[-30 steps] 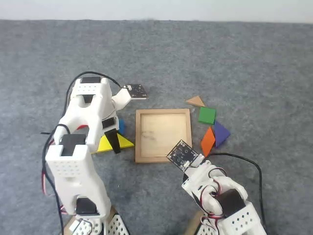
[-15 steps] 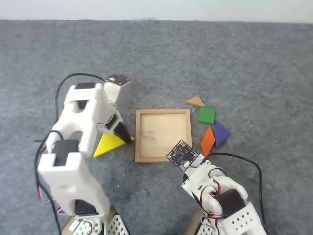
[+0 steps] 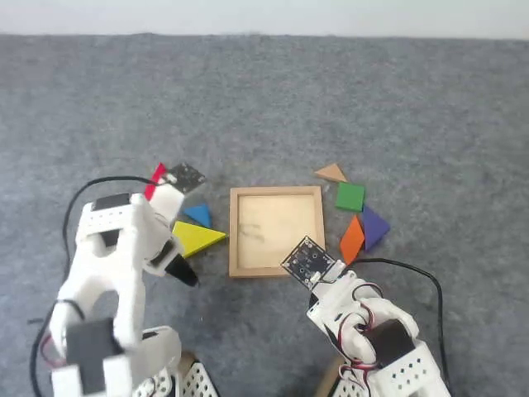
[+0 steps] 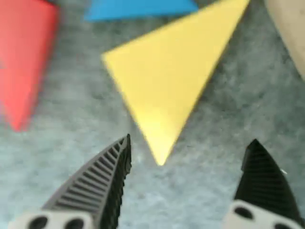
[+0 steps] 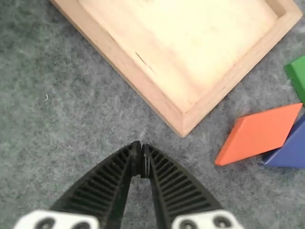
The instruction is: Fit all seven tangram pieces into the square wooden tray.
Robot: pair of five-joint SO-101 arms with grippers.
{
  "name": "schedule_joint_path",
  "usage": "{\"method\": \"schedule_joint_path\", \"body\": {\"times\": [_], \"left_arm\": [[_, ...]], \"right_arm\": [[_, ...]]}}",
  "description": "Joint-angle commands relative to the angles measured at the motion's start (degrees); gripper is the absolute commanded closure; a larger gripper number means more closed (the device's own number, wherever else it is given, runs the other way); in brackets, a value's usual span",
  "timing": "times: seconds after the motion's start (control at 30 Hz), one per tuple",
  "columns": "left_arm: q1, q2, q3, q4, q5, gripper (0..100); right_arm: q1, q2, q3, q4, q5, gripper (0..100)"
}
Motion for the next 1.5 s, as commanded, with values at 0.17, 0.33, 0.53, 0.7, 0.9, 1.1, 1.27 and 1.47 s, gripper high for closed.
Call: {"method": "schedule_joint_path", "body": {"times": [0.17, 0.33, 0.53, 0.7, 0.9, 1.1, 1.27, 1.47], "left_arm": [[10.5, -11.0, 1.3, -1.1, -16.8, 64], [10.5, -11.0, 1.4, -5.5, -20.7, 64], [7.8, -6.3, 0.0, -8.9, -27.0, 64], [5.5, 4.7, -5.1, -13.1, -27.3, 66], [8.0, 14.1, -10.3, -13.4, -27.0, 75], [9.7, 10.0, -7.3, -13.4, -26.6, 75], [10.0, 6.2, -5.3, -13.8, -22.5, 75], [8.9, 7.5, -8.7, -14.3, -24.4, 75]], "right_arm": [[-0.1, -0.8, 1.0, 0.3, 0.1, 99.0], [-0.1, -0.8, 1.0, 0.3, 0.1, 99.0], [-0.1, -0.8, 1.0, 0.3, 0.1, 99.0], [-0.1, -0.8, 1.0, 0.3, 0.1, 99.0], [-0.1, -0.8, 1.0, 0.3, 0.1, 99.0], [-0.1, -0.8, 1.0, 0.3, 0.1, 99.0], [-0.1, -0.8, 1.0, 0.3, 0.1, 99.0], [-0.1, -0.8, 1.0, 0.3, 0.1, 99.0]]}}
